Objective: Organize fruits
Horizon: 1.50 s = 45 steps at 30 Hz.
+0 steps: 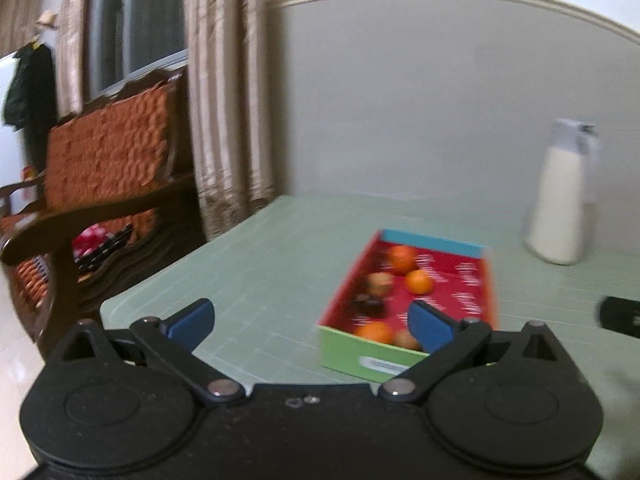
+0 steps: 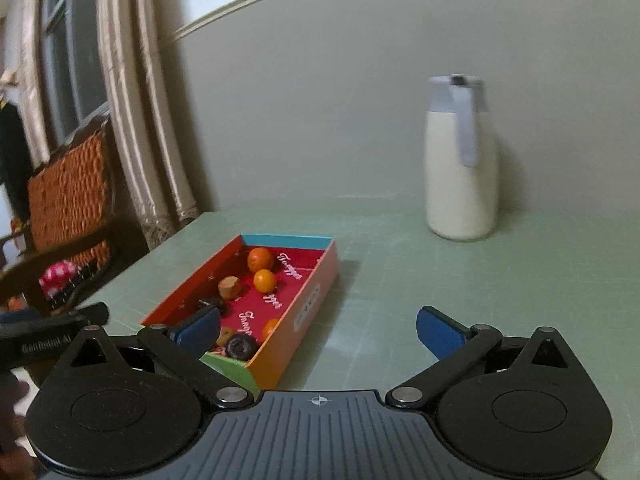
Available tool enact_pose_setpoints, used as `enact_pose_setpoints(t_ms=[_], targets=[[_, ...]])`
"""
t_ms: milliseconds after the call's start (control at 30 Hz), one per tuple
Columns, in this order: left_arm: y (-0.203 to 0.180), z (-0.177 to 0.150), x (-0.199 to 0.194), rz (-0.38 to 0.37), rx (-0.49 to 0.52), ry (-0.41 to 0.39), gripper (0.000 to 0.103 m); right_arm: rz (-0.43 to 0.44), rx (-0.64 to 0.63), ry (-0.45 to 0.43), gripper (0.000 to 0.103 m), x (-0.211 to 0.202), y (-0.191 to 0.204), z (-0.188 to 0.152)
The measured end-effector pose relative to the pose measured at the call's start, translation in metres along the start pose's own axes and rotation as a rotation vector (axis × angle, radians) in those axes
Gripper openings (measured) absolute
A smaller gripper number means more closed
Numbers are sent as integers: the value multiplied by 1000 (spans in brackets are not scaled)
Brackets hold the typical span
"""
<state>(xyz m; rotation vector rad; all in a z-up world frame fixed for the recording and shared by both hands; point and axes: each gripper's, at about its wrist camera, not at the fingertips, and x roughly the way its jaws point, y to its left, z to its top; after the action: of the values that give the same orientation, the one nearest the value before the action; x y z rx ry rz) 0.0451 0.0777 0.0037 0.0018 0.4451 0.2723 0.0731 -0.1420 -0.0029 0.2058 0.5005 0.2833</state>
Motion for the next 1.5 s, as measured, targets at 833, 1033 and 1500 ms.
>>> enact_pose_setpoints(t_ms=[833,1033,1500], targets=[[-26,1,-95,-122,60,-20,97,-123,94,-34,103,-112,7,-11],[-27,-2,-94,-120,72,-14,97,-122,95,-31,103,-107,8,-11],[-26,-1,-92,-113,67,-11,97,-120,74,-32,103,-104,14,-11]])
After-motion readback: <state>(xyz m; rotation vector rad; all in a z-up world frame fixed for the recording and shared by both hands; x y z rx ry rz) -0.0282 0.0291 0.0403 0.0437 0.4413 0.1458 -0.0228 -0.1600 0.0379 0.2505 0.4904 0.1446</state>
